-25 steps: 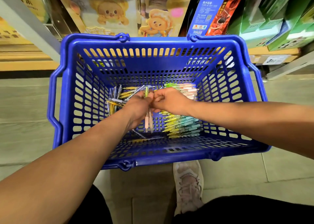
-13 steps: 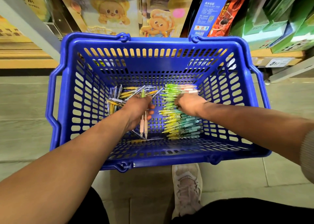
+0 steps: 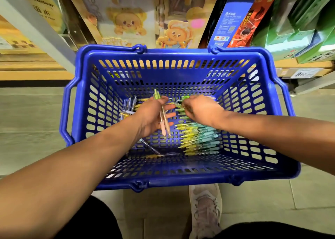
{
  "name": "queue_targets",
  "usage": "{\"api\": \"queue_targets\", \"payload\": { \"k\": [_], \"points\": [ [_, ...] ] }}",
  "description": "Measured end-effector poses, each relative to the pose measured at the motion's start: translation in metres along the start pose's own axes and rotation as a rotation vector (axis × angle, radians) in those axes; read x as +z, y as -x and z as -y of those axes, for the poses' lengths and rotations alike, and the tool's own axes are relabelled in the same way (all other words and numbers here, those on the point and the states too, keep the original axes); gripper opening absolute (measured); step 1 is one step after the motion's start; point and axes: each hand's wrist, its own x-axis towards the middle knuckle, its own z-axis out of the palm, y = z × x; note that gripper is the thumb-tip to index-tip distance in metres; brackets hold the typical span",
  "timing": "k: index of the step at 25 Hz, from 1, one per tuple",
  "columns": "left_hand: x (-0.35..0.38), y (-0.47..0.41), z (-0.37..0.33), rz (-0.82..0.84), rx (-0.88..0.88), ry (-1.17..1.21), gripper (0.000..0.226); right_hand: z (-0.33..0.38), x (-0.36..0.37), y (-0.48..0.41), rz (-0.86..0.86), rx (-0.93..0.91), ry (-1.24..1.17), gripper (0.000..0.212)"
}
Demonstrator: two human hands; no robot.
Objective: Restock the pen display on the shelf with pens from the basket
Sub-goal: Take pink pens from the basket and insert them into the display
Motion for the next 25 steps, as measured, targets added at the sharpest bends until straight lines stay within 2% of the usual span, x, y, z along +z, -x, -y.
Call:
{"api": "queue_targets", "payload": {
  "k": [2, 4, 7, 10, 11, 13, 14, 16, 18, 21, 25],
  "points": [
    [0.003, 0.001, -0.004, 0.031, 0.029, -0.01, 0.018, 0.023, -0.021, 0.013, -0.059, 0.087, -0.374, 0.01],
    [0.006, 0.004, -0.003, 0.095, 0.033, 0.019, 0.018, 0.045, -0.032, 0.023, -0.037, 0.194, -0.656, 0.017],
    [0.005, 0.007, -0.002, 0.188, 0.002, 0.149, 0.028, 0.059, -0.039, 0.027, -0.039, 0.298, -0.865, 0.017],
    [0.0, 0.014, 0.0, 0.212, -0.004, 0.086, 0.035, 0.063, -0.033, 0.024, -0.036, 0.303, -1.044, 0.011],
    [0.0, 0.014, 0.003, 0.183, 0.035, 0.021, 0.028, 0.061, -0.03, 0.023, 0.01, 0.271, -1.119, 0.004],
    [-0.003, 0.012, 0.007, 0.073, 0.112, -0.034, 0.009, 0.047, -0.024, 0.015, 0.115, 0.235, -1.182, 0.008],
    [-0.005, 0.01, 0.007, 0.015, 0.123, -0.022, 0.008, 0.034, -0.022, 0.01, 0.131, 0.247, -1.065, 0.01],
    [-0.009, 0.007, 0.004, -0.046, 0.117, 0.025, 0.008, 0.003, -0.015, 0.003, 0.116, 0.258, -0.583, 0.013],
    [-0.014, 0.005, 0.002, -0.056, 0.101, 0.034, 0.008, -0.021, 0.0, 0.001, 0.185, 0.21, -0.197, 0.013],
    [-0.019, 0.001, 0.003, -0.052, 0.064, -0.003, 0.014, -0.031, 0.028, 0.001, 0.293, 0.116, 0.116, 0.023],
    [-0.013, -0.004, 0.005, -0.04, 0.036, -0.01, 0.014, -0.027, 0.044, -0.007, 0.3, -0.007, 0.408, 0.025]
  ]
}}
